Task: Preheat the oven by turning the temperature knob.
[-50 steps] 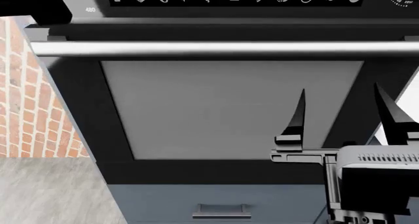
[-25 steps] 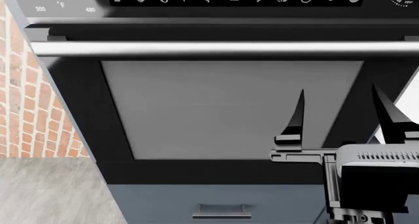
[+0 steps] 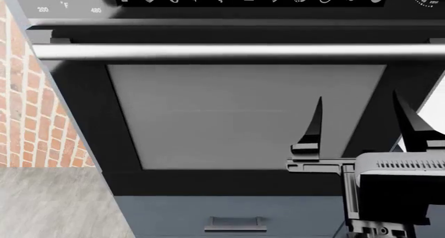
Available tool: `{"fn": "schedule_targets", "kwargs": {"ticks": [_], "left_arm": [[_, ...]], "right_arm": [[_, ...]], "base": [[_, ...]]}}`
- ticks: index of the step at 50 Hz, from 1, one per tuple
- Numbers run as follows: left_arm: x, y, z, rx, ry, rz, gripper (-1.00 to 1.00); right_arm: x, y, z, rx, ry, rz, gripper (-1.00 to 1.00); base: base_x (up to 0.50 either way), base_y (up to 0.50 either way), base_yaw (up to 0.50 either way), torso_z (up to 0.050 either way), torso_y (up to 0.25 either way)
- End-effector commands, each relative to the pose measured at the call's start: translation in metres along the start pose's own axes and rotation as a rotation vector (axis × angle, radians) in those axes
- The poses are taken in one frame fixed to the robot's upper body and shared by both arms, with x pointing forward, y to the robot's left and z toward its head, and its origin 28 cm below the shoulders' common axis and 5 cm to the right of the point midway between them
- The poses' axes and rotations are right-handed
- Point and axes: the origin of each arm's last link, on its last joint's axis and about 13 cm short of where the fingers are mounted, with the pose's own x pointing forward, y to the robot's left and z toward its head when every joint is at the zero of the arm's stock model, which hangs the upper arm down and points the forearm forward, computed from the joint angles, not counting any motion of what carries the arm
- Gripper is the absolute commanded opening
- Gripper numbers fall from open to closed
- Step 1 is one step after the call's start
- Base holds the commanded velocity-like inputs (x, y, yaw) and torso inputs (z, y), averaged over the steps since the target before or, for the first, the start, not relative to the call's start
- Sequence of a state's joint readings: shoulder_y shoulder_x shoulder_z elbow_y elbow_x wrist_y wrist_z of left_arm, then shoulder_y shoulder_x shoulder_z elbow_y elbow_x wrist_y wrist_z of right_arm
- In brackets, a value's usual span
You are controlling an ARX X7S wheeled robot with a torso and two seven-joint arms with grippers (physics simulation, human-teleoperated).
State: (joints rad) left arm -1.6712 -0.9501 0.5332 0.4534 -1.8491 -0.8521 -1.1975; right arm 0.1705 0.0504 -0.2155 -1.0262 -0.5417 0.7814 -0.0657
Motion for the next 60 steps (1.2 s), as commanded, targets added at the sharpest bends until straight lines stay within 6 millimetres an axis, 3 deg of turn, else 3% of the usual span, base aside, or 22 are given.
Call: {"fn": "schedule_targets", "kwargs": {"ticks": [1,12,30,47,60], "left_arm": [[0.015,-0.001,-0.019,0.018,0.077,0.009,1.00],[0.020,-0.001,-0.029,0.029,0.095,0.014,1.00],[0.028,0.003,-0.025,0.015,0.098,0.014,1.00],[0.040,0.004,-0.049,0.043,0.154,0.035,1.00],[0.043,0.004,-0.050,0.043,0.157,0.033,1.00]], "right_arm": [[0.000,0.001,-0.001,-0.002,0.003,0.004,1.00],[0.000,0.001,-0.002,-0.002,0.005,0.005,1.00],[0.001,0.002,-0.004,-0.003,0.011,0.010,1.00],[0.001,0.002,-0.003,-0.005,0.010,0.011,1.00],[0.001,0.002,-0.004,-0.008,0.011,0.010,1.00]], "base": [[0.00,0.00,0.00,0.000,0.000],[0.00,0.00,0.00,0.000,0.000],[0.00,0.00,0.00,0.000,0.000],[0.00,0.00,0.00,0.000,0.000],[0.00,0.00,0.00,0.000,0.000]]}}
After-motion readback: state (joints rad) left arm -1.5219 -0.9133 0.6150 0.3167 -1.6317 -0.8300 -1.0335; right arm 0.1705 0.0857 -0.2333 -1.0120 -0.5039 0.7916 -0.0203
